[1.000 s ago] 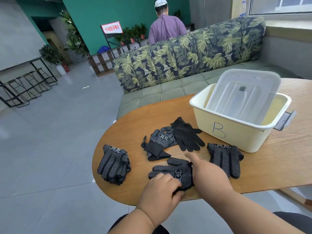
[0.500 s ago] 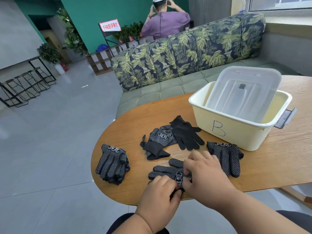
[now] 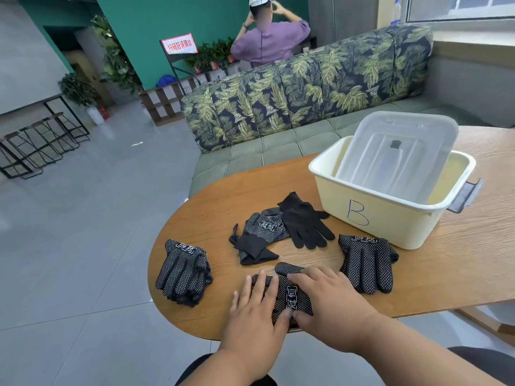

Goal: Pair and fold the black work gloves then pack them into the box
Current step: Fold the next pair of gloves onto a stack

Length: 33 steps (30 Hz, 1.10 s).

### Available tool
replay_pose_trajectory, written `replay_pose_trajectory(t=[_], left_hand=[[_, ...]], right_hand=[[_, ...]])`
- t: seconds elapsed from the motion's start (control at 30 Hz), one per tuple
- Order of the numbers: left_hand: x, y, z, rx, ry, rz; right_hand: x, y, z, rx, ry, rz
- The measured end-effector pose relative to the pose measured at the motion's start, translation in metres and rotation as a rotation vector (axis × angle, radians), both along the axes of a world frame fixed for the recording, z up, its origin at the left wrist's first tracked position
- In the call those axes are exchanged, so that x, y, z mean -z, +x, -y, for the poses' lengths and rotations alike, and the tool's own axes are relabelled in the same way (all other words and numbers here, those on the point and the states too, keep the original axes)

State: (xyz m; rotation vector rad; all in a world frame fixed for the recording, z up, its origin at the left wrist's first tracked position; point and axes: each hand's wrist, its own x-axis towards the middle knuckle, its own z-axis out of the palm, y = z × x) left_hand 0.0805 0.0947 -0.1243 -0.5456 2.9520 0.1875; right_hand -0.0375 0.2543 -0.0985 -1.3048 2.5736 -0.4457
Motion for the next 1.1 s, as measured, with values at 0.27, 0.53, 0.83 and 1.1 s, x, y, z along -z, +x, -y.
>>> replay_pose_trajectory(t=[0.27, 0.53, 0.83, 1.1], left_hand=[[-0.014, -0.005, -0.002, -0.135, 0.050, -0.030], [-0.035, -0.055, 0.011, -0.229, 0.082, -0.187], [-0.036, -0.080, 0.007, -0.362, 0.031, -0.122], [-0.031, -0.083, 0.008, -0.368, 0.243, -0.244]], right_hand=[[0.002, 0.000, -0.003, -0.023, 0.034, -0.003], [0.006, 0.000, 0.001, -0.026, 0.036, 0.005], [-0.002, -0.001, -0.002, 0.082, 0.074, -0.097], [-0.001, 0.001, 0.001, 0.096, 0.090, -0.094]])
